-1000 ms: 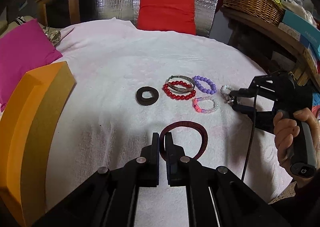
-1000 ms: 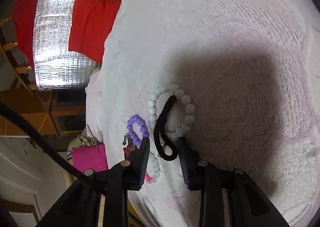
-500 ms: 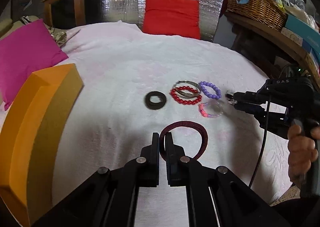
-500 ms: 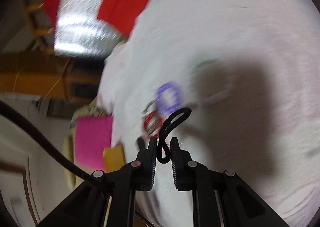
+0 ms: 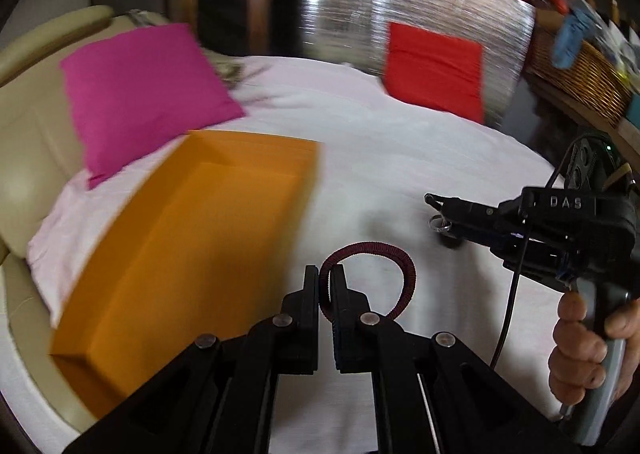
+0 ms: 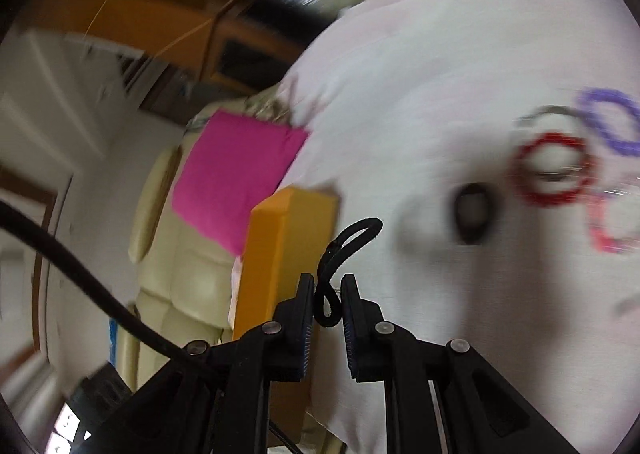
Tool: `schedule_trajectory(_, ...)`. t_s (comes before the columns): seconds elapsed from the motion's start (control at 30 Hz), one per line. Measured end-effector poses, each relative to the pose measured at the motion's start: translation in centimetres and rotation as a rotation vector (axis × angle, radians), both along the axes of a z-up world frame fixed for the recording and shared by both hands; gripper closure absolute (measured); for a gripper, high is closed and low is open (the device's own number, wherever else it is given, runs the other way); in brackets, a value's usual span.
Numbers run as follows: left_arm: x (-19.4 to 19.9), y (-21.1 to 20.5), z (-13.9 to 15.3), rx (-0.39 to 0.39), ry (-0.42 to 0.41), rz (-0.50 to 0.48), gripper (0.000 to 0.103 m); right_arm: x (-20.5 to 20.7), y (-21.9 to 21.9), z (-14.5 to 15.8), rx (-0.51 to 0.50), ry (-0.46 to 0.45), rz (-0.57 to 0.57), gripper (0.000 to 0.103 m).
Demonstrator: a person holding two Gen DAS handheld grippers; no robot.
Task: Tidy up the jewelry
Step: 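Carry both hair ties over the orange box and open both tools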
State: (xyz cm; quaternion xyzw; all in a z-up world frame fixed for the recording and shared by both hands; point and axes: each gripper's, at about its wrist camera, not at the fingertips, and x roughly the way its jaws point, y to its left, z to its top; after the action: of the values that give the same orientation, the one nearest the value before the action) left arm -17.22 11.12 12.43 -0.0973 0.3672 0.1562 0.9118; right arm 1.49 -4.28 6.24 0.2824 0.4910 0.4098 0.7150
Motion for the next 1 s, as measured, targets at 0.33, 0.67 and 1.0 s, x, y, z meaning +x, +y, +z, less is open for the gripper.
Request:
schedule_trajectory(0.33, -2.7, 8.3, -1.6, 0.013, 0.091, 0.194, 0.097, -3.1, 12.0, 0.1, -0.041, -0.153, 0.206, 0.088)
schedule_trajectory(0.67, -2.6, 9.7, -3.9, -0.022, 0.174, 0.229, 0.07, -3.7, 15.5, -1.8, -0.122, -0.164, 0.25, 0.085)
schedule_trajectory(1.0, -2.2, 6.6, -2.5, 0.039, 0.132, 0.189, 0.046, -2.9, 10.4, -0.4, -0.095, -0.13, 0.141, 0.074)
